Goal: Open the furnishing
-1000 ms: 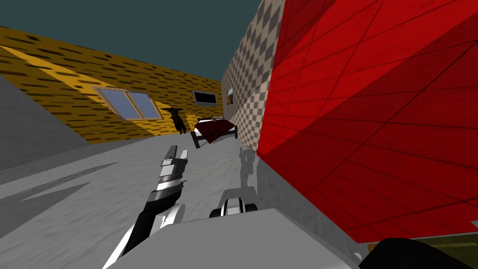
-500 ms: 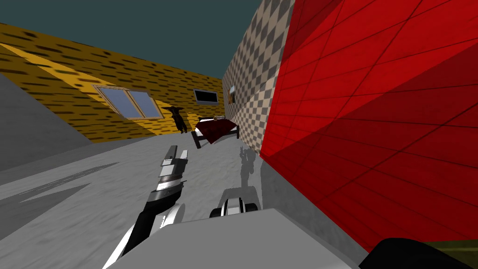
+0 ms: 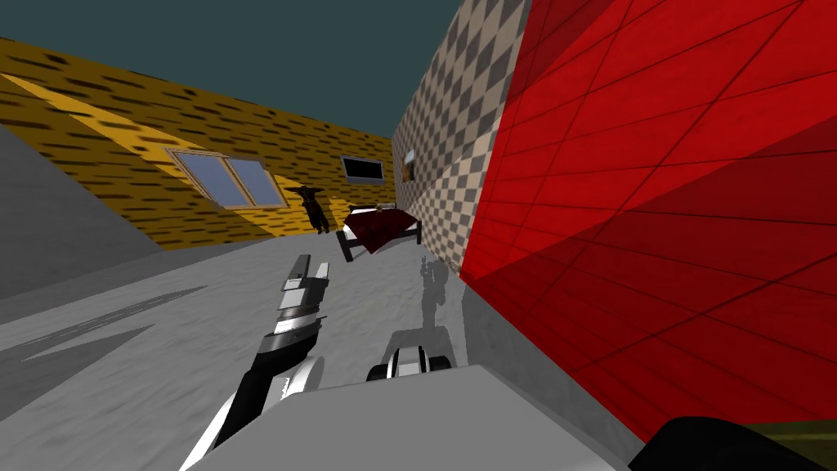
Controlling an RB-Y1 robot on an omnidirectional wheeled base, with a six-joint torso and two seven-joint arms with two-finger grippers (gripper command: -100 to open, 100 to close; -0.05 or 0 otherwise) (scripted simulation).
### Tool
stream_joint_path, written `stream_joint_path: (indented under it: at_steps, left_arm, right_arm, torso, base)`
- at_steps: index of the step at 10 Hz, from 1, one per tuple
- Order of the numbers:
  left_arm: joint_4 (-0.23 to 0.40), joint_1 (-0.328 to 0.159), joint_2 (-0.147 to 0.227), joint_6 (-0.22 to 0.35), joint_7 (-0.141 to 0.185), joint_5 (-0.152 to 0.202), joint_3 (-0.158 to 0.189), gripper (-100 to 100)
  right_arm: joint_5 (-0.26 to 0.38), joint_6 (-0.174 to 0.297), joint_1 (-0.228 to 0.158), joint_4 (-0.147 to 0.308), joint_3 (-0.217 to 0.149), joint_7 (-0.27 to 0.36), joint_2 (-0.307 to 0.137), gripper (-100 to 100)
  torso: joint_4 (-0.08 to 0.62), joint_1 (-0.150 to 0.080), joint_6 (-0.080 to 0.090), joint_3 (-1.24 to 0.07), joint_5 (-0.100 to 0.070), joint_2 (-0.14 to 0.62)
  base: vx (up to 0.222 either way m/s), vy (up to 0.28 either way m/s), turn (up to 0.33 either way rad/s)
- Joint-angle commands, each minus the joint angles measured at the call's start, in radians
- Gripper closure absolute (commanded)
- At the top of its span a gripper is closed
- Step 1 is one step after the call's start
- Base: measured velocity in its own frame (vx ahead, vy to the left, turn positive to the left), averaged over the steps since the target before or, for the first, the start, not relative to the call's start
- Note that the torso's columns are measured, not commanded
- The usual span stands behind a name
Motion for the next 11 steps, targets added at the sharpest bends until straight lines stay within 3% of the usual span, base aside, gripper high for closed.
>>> stream_joint_path:
  at_steps: [1,3,5,6,11]
  left_arm:
    - [0.0,0.0,0.0,0.0,0.0,0.0,0.0,0]
    - [0.0,0.0,0.0,0.0,0.0,0.0,0.0,0]
    - [0.0,0.0,0.0,0.0,0.0,0.0,0.0,0]
    - [0.0,0.0,0.0,0.0,0.0,0.0,0.0,0]
    - [0.0,0.0,0.0,0.0,0.0,0.0,0.0,0]
  right_arm:
    - [-0.037,-0.045,0.058,-0.017,-0.006,-0.007,-0.044,-100]
    - [-0.055,-0.092,0.101,-0.019,-0.02,-0.014,-0.081,-100]
    - [-0.044,-0.095,0.097,-0.016,-0.029,-0.011,-0.073,-100]
    - [-0.046,-0.094,0.099,-0.019,-0.028,-0.013,-0.074,0]
    - [-0.046,-0.094,0.099,-0.019,-0.028,-0.013,-0.074,0]
  torso:
    - [0.001,-0.003,-0.001,0.003,-0.002,0.003]
    - [0.0,-0.001,0.001,0.0,0.001,0.0]
    - [0.0,-0.001,-0.002,0.0,-0.002,-0.002]
    - [0.001,-0.002,-0.002,0.001,-0.002,0.0]
    - [0.0,-0.001,-0.001,0.0,-0.002,-0.002]
  base:
    - [0.061,0.022,-0.04]
    - [0.073,0.022,-0.079]
    - [0.031,0.01,-0.013]
    - [0.0,0.0,0.0]
    - [0.0,0.0,0.0]
